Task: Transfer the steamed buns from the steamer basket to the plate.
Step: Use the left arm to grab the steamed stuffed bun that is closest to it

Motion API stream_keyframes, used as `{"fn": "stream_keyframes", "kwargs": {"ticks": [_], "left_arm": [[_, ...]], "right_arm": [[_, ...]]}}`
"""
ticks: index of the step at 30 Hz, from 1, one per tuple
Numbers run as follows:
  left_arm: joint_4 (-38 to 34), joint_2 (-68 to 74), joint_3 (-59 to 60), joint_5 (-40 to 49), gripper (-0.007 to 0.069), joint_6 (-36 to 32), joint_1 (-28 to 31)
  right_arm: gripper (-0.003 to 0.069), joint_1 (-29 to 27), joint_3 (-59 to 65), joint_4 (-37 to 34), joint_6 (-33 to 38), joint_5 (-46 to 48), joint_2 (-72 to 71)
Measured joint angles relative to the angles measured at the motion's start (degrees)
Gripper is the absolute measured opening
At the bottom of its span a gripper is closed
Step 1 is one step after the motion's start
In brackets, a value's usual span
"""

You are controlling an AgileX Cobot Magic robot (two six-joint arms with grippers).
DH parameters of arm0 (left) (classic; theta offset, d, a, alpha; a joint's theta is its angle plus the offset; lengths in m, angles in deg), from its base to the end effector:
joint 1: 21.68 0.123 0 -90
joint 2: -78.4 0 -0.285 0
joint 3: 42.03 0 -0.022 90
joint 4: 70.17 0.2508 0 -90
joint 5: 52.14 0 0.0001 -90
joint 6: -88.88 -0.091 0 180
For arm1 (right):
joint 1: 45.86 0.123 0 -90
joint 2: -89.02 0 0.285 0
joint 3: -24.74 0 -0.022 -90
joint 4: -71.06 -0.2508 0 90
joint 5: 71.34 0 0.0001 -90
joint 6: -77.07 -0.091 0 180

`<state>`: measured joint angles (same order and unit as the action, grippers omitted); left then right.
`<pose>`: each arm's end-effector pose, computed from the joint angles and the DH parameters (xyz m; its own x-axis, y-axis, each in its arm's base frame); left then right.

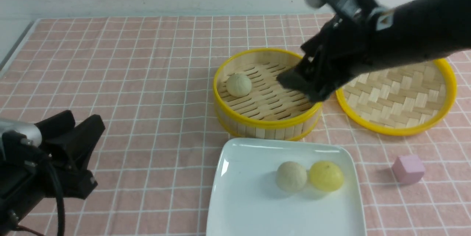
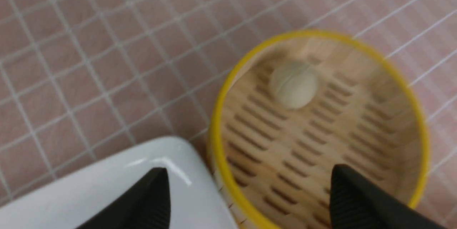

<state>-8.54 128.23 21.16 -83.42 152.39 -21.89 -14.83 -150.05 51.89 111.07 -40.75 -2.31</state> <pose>0.1358 -0.0420 0.2531 -0.1660 -0.0892 -0.9821 0.4423 0.8834 -0.1550 0.2666 0.1781 0.3639 -0.2590 -0.4987 -0.8272 -0.7390 0.6537 -0.1628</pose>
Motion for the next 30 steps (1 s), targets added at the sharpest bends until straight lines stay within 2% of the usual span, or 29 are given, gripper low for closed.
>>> {"fn": "stream_keyframes", "kwargs": {"ticks": [5,7,13,18,22,26,30], "left_arm": [[4.75,5.45,-3.7,-3.43,0.0386,3.59,0.0],[8.71,9.87,-7.68,-5.6,0.0386,5.28,0.0],[17.81,22.8,-19.64,-9.4,0.0386,14.73,0.0],[28.41,32.6,-30.9,-13.51,0.0386,24.31,0.0],[38.45,39.56,-41.7,-16.86,0.0388,35.25,0.0],[40.96,44.53,-51.75,-20.56,0.0405,44.09,0.0],[41.26,48.94,-60.42,-24.53,0.0441,46.38,-0.92]], "right_arm": [[0.0567,0.0,0.0,5.88,-6.56,0.25,-8.44],[0.0567,0.0,0.0,9.27,-9.41,1.16,-12.39],[0.0567,0.0,0.0,14.88,-14.9,7.52,-21.79],[0.0567,0.0,0.02,17.53,-15.99,13.15,-26.7],[0.0567,0.0,0.02,19.17,-16.96,15.88,-29.04],[0.0567,0.0,0.02,19.94,-17.78,17.91,-29.57],[0.0567,0.0,0.91,20.14,-17.9,19.05,-29.57]]}}
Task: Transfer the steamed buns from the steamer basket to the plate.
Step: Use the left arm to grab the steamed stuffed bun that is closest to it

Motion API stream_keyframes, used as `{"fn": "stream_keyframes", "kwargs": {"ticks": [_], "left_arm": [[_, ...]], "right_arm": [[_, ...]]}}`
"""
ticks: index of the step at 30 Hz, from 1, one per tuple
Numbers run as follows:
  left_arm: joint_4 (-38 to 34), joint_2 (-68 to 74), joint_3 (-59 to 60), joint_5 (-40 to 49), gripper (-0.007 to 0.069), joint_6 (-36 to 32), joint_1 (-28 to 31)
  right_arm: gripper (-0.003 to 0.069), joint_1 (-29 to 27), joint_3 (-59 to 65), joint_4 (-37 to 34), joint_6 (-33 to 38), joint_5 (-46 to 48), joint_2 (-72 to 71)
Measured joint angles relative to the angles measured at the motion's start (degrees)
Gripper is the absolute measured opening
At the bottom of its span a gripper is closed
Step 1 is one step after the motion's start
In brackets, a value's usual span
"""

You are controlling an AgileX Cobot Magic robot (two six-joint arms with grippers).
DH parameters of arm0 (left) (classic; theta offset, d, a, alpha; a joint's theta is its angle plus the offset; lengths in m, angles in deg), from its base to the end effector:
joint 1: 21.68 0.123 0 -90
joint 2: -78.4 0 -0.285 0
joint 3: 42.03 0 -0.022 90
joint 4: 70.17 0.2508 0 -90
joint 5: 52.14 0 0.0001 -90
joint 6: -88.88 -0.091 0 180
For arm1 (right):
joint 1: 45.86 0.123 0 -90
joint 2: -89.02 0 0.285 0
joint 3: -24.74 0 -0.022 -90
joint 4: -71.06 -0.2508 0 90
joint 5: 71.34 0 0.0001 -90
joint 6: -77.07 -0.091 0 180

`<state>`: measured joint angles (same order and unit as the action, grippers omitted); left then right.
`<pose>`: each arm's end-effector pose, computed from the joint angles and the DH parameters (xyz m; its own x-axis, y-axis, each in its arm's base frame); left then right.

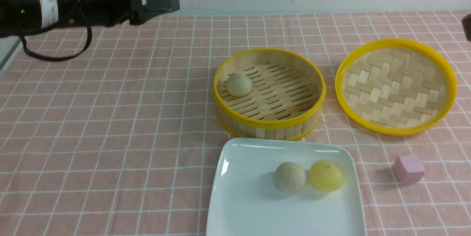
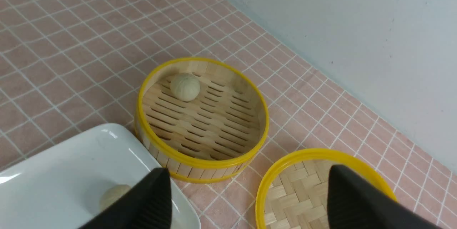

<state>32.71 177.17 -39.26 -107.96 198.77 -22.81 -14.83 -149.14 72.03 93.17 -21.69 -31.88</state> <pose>0.3389 -0.0800 0.3494 -0.4671 0.0325 -0.8836 0.7309 0.5765 -0.3652 0.1331 0.0787 0.4543 -0.1996 -0.4559 -0.8673 -0.5877 0.7640 -0.2663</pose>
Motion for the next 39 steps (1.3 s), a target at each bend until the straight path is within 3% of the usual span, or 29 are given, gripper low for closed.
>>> {"fn": "stream_keyframes", "kwargs": {"ticks": [10,19,26,29,35,39], "left_arm": [[0.0,8.43,-6.21,4.75,0.0466,3.9,-7.3],[0.0,9.2,-6.32,7.74,0.0434,4.8,-7.75],[0.0,9.2,-6.32,7.2,0.0431,11.89,-7.75],[0.0,9.2,-6.32,5.43,0.0431,15.66,-7.75],[0.0,9.2,-6.32,-11.12,0.043,18.14,-7.78],[0.0,9.14,-6.26,-13.12,0.043,19.07,-7.85]], "right_arm": [[0.0565,0.0,3.82,-0.05,-0.06,1.4,0.0],[0.0565,0.0,4.82,-0.05,-0.06,1.84,0.07],[0.0564,0.0,4.86,-0.05,-0.06,1.53,0.07],[0.0564,0.0,4.86,-0.05,-0.06,1.05,0.07],[0.0564,0.0,4.86,-0.05,-0.06,0.31,0.07],[0.0564,0.0,4.86,-0.05,-0.06,-0.59,0.07]]}}
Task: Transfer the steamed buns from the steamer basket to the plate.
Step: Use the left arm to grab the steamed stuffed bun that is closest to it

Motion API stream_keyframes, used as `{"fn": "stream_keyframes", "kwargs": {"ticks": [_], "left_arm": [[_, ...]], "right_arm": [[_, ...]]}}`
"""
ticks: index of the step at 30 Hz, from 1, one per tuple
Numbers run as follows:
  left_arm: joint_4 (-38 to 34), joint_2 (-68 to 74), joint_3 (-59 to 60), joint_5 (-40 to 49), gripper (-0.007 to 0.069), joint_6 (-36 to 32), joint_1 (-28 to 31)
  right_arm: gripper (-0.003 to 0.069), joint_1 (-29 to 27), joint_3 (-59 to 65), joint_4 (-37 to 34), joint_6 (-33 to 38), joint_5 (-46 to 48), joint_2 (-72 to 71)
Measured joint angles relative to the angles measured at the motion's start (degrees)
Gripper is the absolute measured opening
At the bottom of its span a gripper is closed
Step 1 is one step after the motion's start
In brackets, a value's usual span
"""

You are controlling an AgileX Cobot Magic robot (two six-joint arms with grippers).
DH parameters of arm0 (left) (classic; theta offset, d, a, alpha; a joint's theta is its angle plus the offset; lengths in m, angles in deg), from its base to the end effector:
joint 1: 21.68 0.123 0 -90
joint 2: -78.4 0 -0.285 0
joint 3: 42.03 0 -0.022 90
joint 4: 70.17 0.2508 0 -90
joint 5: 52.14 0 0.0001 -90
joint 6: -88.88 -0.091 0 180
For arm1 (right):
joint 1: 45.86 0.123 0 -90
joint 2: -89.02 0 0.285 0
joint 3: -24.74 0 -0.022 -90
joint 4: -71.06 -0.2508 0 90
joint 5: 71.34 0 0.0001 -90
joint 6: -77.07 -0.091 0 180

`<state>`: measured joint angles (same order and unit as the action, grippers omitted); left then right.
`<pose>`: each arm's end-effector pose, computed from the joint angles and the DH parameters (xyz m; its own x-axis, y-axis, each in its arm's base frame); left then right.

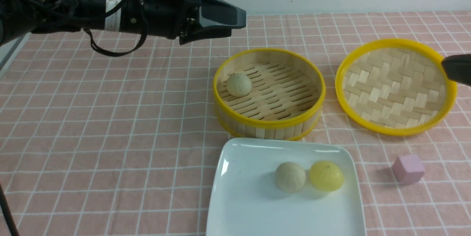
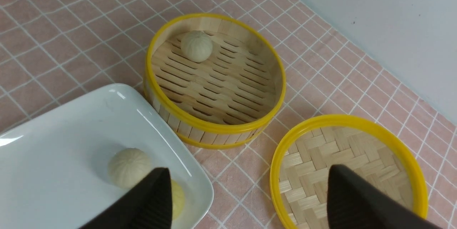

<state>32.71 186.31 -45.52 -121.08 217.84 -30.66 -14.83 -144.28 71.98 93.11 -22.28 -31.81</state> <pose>0.3457 -0.1384 0.3265 -0.7675 0.0738 -0.6368 0.6231 0.3192 -0.7140 0.1392 0.0824 0.4291 -0.2556 -0.4880 -0.8346 -0.6049 0.7541 -0.2557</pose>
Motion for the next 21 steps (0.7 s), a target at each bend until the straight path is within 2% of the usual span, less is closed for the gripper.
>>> {"fn": "stream_keyframes", "kwargs": {"ticks": [6,10,13,14,15,16,19,21], "left_arm": [[0.0,-0.04,0.21,-0.22,0.043,3.51,0.0],[0.0,-0.04,0.21,2.03,0.043,-1.12,0.0],[0.0,-0.04,0.21,10.94,0.043,-4.8,-0.11],[0.0,-0.04,0.21,17.78,0.043,-5.86,-0.11],[0.0,-0.04,0.29,18.8,0.043,-6.09,-0.11],[0.0,-0.04,0.41,26.64,0.043,-6.66,-0.11],[-0.15,-0.04,0.55,40.01,0.043,-7.0,-0.05],[-0.33,-0.04,0.55,44.09,0.043,-7.13,-0.05]], "right_arm": [[0.0559,0.0,0.0,0.0,0.0,-0.12,0.0],[0.0558,0.0,0.0,0.06,0.0,-0.12,0.0],[0.0558,0.0,0.0,0.06,0.0,-0.12,0.0],[0.0558,0.0,0.0,0.06,0.0,-0.12,0.0],[0.0558,0.0,0.0,0.06,0.0,-0.12,0.0],[0.0558,0.0,0.0,0.0,0.0,-0.12,0.0],[0.0558,0.0,0.0,0.0,0.0,-0.24,0.0],[0.0558,0.0,0.0,0.0,0.0,-0.24,0.0]]}}
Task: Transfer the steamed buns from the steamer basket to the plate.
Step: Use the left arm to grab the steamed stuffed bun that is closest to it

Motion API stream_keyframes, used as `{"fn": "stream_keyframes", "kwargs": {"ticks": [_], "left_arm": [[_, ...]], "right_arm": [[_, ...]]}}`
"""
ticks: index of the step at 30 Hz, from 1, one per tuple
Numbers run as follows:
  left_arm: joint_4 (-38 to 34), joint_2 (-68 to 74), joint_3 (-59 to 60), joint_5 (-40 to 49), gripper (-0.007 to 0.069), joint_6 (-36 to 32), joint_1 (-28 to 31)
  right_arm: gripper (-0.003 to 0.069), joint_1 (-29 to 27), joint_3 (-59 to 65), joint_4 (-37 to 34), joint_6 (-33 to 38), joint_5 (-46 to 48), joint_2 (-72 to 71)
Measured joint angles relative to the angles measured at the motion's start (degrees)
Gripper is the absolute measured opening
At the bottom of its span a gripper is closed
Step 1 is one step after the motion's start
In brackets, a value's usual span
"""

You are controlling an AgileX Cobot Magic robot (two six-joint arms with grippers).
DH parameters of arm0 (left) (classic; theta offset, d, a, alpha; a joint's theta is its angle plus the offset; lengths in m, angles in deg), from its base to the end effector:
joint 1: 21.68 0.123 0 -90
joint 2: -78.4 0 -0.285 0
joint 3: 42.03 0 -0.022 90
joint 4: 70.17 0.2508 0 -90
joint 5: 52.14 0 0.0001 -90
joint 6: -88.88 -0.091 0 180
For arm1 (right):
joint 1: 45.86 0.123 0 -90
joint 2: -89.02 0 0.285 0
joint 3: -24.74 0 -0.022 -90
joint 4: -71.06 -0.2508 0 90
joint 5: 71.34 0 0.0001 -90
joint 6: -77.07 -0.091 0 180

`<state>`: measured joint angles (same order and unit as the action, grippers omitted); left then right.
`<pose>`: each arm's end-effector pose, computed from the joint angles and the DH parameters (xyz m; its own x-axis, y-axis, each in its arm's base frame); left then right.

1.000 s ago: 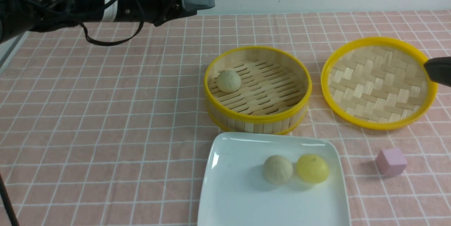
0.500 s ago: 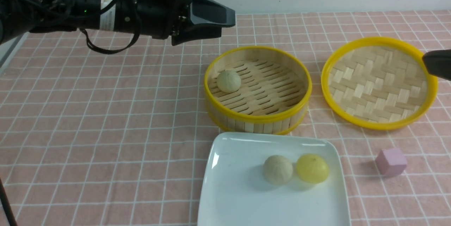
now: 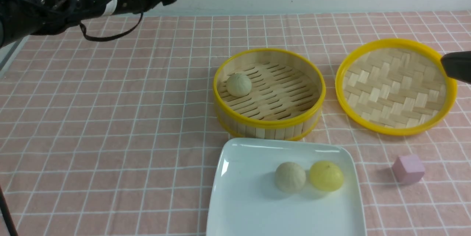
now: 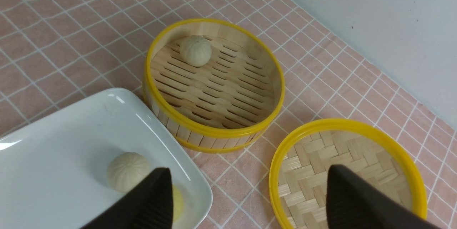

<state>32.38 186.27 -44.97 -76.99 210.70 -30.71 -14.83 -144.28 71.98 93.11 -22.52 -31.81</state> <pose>0.4022 -0.1016 0.3216 -0.4933 -0.2075 -0.8448 0.3885 0.8163 -0.4274 0.1393 0.0825 0.4294 -0.2525 -0.4862 -0.8366 -0.6040 0.7546 -0.2562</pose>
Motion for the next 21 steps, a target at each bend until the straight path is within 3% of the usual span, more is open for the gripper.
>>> {"fn": "stream_keyframes", "kwargs": {"ticks": [7,12,16,17,18,19,21], "left_arm": [[-1.96,0.0,0.0,27.31,0.043,-6.6,0.0],[-3.11,0.0,0.0,41.19,0.043,-18.12,0.05],[-6.48,0.0,0.0,50.74,0.043,-36.26,0.05],[-7.48,0.0,0.0,51.75,0.043,-37.18,0.05],[-12.54,0.0,0.0,56.25,0.043,-45.21,0.05],[-13.97,0.0,0.0,57.46,0.043,-46.07,0.05],[-23.6,0.0,0.0,64.13,0.0422,-55.54,0.05]], "right_arm": [[0.0558,0.0,0.0,-0.05,0.0,0.0,0.0],[0.0558,0.0,0.02,-0.18,0.0,0.0,0.0],[0.0558,0.0,0.02,-0.18,0.0,0.05,0.0],[0.0558,0.0,0.02,-0.18,0.0,0.05,0.0],[0.0558,0.0,0.02,-0.18,0.0,0.11,0.0],[0.0558,0.0,0.02,-0.18,0.0,0.11,0.0],[0.0558,0.0,0.02,-0.23,0.0,0.11,0.0]]}}
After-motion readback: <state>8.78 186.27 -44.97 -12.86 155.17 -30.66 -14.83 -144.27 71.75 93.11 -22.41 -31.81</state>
